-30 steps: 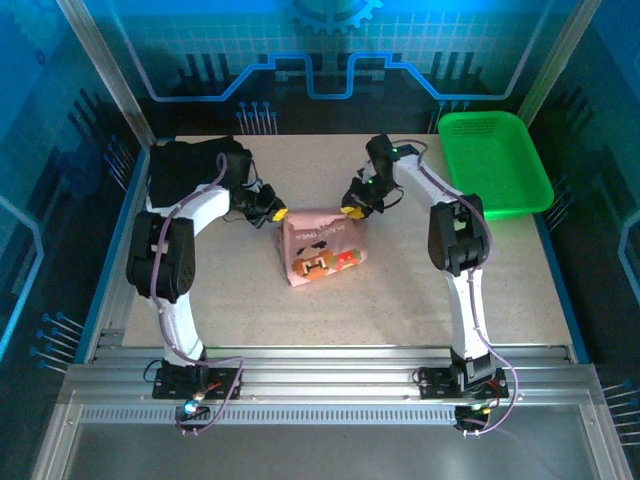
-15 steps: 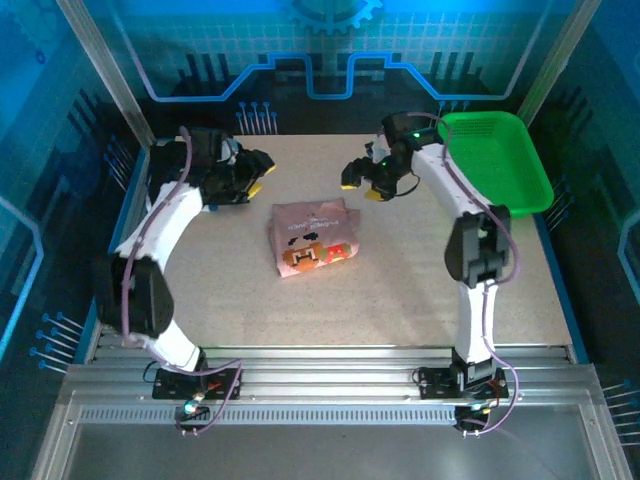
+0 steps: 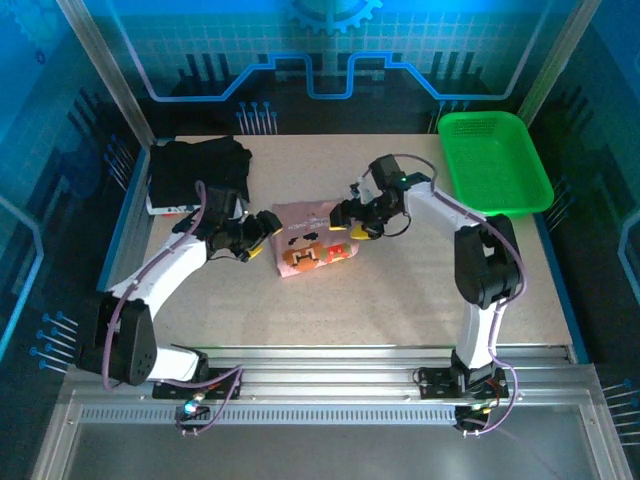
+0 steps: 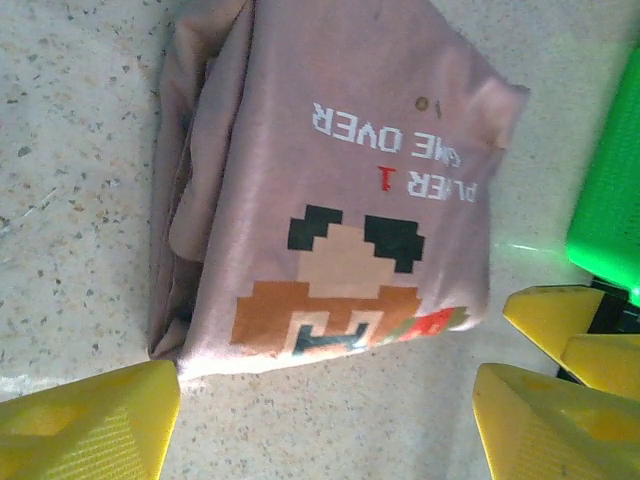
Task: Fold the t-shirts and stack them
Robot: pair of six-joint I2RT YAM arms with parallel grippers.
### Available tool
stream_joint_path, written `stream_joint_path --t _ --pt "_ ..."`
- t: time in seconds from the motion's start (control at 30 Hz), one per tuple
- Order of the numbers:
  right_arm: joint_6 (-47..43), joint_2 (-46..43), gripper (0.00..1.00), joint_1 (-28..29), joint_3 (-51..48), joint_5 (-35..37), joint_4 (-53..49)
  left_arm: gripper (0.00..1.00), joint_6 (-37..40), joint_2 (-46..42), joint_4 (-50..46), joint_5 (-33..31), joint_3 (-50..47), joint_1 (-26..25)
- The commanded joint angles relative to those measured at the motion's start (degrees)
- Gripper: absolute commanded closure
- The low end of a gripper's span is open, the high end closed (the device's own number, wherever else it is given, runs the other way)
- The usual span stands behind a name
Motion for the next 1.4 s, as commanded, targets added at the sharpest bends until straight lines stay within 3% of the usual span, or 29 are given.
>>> stream_joint_path --t 0.0,0.3,0.7,0.9,1.03,1.17,1.3,1.37 --pt "1.72 3.63 0.21 0.46 -0.83 -0.08 5.01 0.22 -0.04 2.96 5.13 -4.18 -0.21 -0.91" --pt "0.16 9.71 0.23 -0.48 -1.01 7.07 -0.15 0.22 -1.6 10.69 4.92 -10.54 1.04 -2.27" --pt "-0.99 2.7 0.2 -0.64 0.09 1.06 -1.45 0.22 -4.97 18.17 15.43 -10.05 1.28 -5.04" --pt "-3.44 -4.7 0.18 0.93 -0.31 -3.34 -4.68 0.27 -4.09 25.0 13.03 -9.66 5.98 -5.54" --pt "-5.29 -11.66 0.17 1.0 -1.06 -5.72 -8.77 0.42 -3.52 28.76 7.18 -10.86 9.65 -5.57" --pt "-7.07 -19.28 0.16 -0.3 -0.94 -6.01 -13.2 0.73 -2.66 31.0 2.67 -11.46 12.43 -5.54" --pt "-6.48 -25.45 0.07 -3.63 -2.96 -7.8 -13.38 1.0 0.98 30.19 -1.9 -13.88 15.98 -5.57" --pt "-7.24 -27.53 0.05 -4.81 -3.95 -8.79 -13.21 1.0 4.13 28.36 -5.2 -16.72 19.1 -5.57"
